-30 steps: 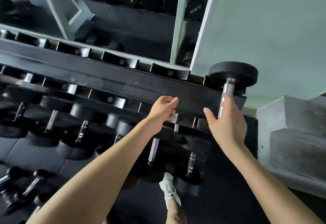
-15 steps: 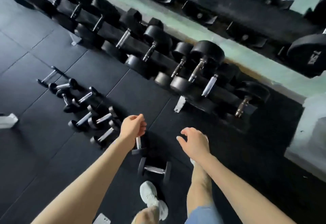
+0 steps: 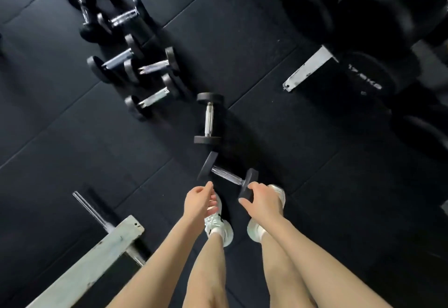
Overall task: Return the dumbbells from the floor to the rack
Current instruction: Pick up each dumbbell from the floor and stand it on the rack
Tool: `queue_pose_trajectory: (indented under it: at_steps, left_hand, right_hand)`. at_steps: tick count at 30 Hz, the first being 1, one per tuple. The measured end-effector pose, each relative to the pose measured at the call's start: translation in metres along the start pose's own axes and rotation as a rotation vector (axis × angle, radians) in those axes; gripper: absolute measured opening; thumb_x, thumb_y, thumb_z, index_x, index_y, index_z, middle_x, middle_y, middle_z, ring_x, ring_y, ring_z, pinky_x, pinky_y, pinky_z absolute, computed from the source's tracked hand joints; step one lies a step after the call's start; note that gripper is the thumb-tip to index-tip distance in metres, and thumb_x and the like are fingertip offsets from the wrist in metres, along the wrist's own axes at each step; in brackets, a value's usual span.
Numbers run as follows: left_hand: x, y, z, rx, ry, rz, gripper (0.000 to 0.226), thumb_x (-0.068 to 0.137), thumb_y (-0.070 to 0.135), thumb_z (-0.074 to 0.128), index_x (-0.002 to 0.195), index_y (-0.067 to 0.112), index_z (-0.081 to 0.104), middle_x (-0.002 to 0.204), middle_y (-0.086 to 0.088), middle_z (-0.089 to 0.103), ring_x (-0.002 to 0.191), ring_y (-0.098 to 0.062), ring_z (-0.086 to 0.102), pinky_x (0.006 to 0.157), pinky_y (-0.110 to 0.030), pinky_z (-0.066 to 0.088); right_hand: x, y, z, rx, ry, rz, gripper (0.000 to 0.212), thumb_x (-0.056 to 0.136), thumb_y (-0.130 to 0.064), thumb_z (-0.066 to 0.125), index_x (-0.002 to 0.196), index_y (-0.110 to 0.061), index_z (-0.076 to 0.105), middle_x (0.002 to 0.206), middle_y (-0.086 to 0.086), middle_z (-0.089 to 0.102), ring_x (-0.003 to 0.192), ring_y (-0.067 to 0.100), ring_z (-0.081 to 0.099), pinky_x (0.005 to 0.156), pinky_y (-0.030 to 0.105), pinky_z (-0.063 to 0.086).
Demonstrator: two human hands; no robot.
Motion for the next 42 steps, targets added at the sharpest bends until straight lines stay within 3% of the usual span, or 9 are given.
queue_pose_trajectory:
  at_steps: [7,11,14,19,21,25,30,33,42]
  left_hand:
    - [0.154,-0.068,0.044,-0.144,0.080,-0.082,0.028,0.096,0.032,0.050,0.098,0.005,0.057,0.083,-0.007,0.056,0.073,-0.017,0.057,0.068,-0.030,0.056]
    - [0.236,-0.101,0.063,-0.163,0.110,-0.124,0.033,0.093,0.039,0.052,0.105,0.008,0.056,0.087,-0.004,0.060,0.072,-0.014,0.055,0.062,-0.025,0.045]
    - [0.283,-0.125,0.071,-0.194,0.138,-0.217,0.059,0.090,0.047,0.054,0.131,0.005,0.046,0.106,-0.006,0.061,0.094,-0.019,0.059,0.082,-0.034,0.045]
    - [0.330,-0.131,0.089,-0.427,0.124,-0.209,0.042,0.086,0.042,0.064,0.108,0.007,0.061,0.098,-0.007,0.065,0.101,-0.023,0.061,0.093,-0.036,0.049]
    - [0.336,-0.129,0.097,-0.516,0.120,-0.178,0.034,0.088,0.034,0.064,0.101,0.003,0.060,0.100,-0.014,0.065,0.099,-0.028,0.062,0.082,-0.036,0.052]
    - [0.331,-0.123,0.101,-0.583,0.137,-0.160,0.010,0.092,0.016,0.058,0.088,0.007,0.060,0.093,-0.013,0.065,0.077,-0.018,0.062,0.070,-0.032,0.051]
    - [0.308,-0.108,0.102,-0.580,0.174,-0.197,0.015,0.090,0.014,0.062,0.103,0.008,0.060,0.092,-0.007,0.064,0.080,-0.018,0.061,0.087,-0.041,0.050]
    - [0.275,-0.097,0.102,-0.508,0.185,-0.194,0.005,0.089,0.014,0.064,0.091,0.012,0.061,0.097,-0.008,0.065,0.082,-0.021,0.062,0.091,-0.043,0.051]
    - [0.067,-0.005,0.107,-0.259,0.041,0.005,0.007,0.090,0.011,0.061,0.094,0.017,0.061,0.086,0.003,0.066,0.085,-0.017,0.063,0.083,-0.036,0.053]
  right_hand:
    - [0.137,0.019,0.087,-0.047,-0.014,-0.067,0.049,0.091,-0.039,0.061,0.130,-0.013,0.050,0.127,0.008,0.058,0.119,0.027,0.052,0.094,0.037,0.045]
    - [0.208,0.024,0.123,-0.111,-0.048,-0.093,0.052,0.090,-0.038,0.062,0.133,-0.012,0.049,0.129,0.009,0.059,0.120,0.028,0.054,0.096,0.038,0.046]
    - [0.250,0.033,0.147,-0.170,-0.121,-0.093,0.055,0.089,-0.038,0.064,0.134,-0.012,0.046,0.129,0.009,0.058,0.119,0.028,0.056,0.092,0.037,0.048]
    - [0.291,0.047,0.175,-0.183,-0.350,-0.102,0.063,0.083,-0.049,0.066,0.129,-0.011,0.045,0.118,0.008,0.063,0.106,0.027,0.063,0.074,0.032,0.045]
    - [0.299,0.050,0.182,-0.150,-0.447,-0.103,0.056,0.080,-0.053,0.067,0.116,-0.012,0.052,0.108,0.007,0.065,0.097,0.026,0.065,0.071,0.031,0.047]
    - [0.299,0.053,0.187,-0.092,-0.534,-0.093,0.035,0.085,-0.049,0.063,0.088,-0.016,0.051,0.082,0.001,0.059,0.081,0.024,0.061,0.065,0.030,0.045]
    - [0.278,0.052,0.173,-0.083,-0.489,-0.070,0.040,0.088,-0.049,0.059,0.106,-0.013,0.056,0.102,0.008,0.065,0.093,0.029,0.063,0.077,0.036,0.047]
    - [0.253,0.054,0.155,-0.052,-0.485,-0.043,0.047,0.085,-0.056,0.059,0.104,-0.012,0.058,0.098,0.009,0.068,0.090,0.030,0.066,0.075,0.036,0.048]
    - [0.091,0.043,0.022,0.273,-0.437,0.017,0.031,0.087,-0.047,0.060,0.092,-0.017,0.060,0.096,0.009,0.073,0.093,0.029,0.068,0.085,0.042,0.053]
Point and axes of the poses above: each hand's wrist, its own x-axis towards the middle knuckle, its own z-axis out of the palm, y = z × x, the point moved 6 cm from there along x, towards the middle knuckle
